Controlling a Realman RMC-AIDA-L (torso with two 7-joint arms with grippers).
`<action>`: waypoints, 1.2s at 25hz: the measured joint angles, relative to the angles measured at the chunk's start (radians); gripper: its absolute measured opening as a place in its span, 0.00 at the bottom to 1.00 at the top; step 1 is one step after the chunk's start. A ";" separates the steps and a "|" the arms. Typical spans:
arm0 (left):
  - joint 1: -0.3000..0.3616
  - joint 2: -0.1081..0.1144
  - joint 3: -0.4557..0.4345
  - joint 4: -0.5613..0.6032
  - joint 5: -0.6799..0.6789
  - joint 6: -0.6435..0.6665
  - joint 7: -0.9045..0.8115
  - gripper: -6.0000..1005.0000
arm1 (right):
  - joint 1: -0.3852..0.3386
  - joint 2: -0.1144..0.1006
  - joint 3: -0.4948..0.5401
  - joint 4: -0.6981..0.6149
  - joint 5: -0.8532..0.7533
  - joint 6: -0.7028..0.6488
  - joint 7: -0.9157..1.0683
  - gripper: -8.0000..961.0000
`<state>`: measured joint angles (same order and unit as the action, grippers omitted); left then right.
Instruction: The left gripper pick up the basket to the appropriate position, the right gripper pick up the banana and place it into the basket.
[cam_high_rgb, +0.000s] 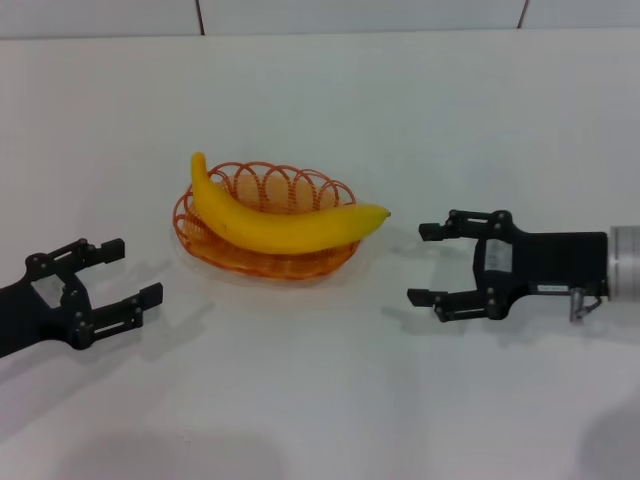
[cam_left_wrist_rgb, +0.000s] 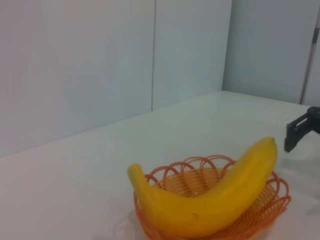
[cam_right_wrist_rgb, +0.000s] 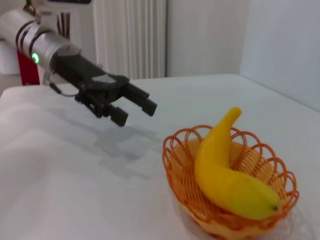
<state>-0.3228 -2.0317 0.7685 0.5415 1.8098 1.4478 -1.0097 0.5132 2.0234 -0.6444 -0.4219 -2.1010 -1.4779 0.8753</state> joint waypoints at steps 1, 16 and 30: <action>-0.001 0.000 -0.001 0.000 0.000 0.000 0.000 0.80 | 0.002 0.003 0.000 0.002 -0.002 0.017 -0.005 0.87; -0.031 -0.001 -0.012 -0.037 -0.004 0.008 0.033 0.80 | 0.030 0.008 0.008 0.047 0.009 0.114 -0.002 0.87; -0.027 0.001 -0.012 -0.037 -0.003 0.009 0.033 0.80 | 0.027 0.007 0.009 0.047 0.010 0.114 -0.001 0.87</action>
